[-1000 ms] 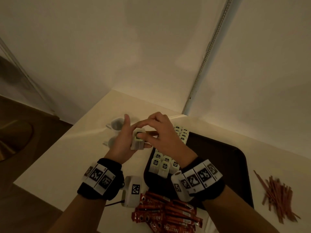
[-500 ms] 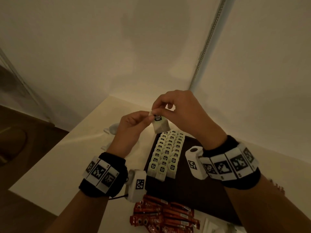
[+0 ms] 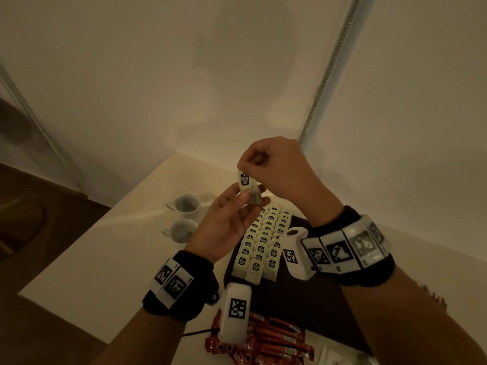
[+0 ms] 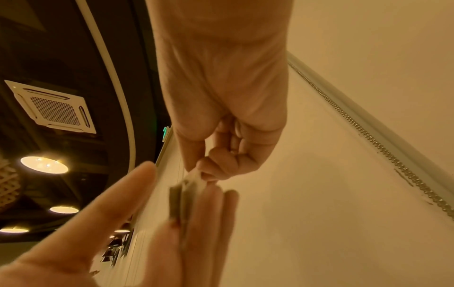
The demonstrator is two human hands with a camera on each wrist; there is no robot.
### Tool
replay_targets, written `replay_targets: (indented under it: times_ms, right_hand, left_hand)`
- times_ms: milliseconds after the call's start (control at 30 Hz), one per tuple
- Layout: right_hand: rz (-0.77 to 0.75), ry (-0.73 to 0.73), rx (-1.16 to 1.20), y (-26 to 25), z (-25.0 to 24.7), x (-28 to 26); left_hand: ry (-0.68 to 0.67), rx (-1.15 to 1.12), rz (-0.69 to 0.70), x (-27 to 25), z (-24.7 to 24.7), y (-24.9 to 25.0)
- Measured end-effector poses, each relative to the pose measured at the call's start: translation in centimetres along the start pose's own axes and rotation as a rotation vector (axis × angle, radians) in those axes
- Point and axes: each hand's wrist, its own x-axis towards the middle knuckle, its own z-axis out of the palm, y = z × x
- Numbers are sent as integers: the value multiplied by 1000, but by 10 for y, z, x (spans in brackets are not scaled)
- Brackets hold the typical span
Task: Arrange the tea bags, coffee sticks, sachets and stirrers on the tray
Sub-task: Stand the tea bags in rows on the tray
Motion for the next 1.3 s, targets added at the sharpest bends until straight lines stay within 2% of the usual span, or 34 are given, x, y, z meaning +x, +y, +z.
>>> replay_targets:
  times_ms: [133, 267, 433, 600, 733, 867, 1000, 1100, 1300]
  right_hand:
    - [3, 1, 7, 3, 4, -1]
    - [33, -40, 65, 6, 4, -3]
    - [59, -143, 47, 14, 1, -12]
    - [107, -151, -61, 47, -1, -33]
    - [292, -214, -126, 101, 16, -68]
    - [519, -424, -174, 156, 50, -112]
    - [611, -600, -90, 187, 78, -142]
    - [633, -573, -50, 200, 91, -148]
    - [629, -396, -68, 216, 107, -143]
  left_hand:
    - [49, -37, 28, 1, -2, -2]
    - [122, 50, 59, 0, 0, -4]
    - [139, 283, 90, -3, -6, -6]
    - [225, 678, -30, -27, -36, -4]
    - [372, 843, -117, -64, -71, 3]
    - [521, 921, -183, -107, -103, 8]
    - [676, 877, -292, -142, -134, 9]
    - [725, 851, -361, -160, -149, 10]
    - [790, 810, -441, -179, -161, 14]
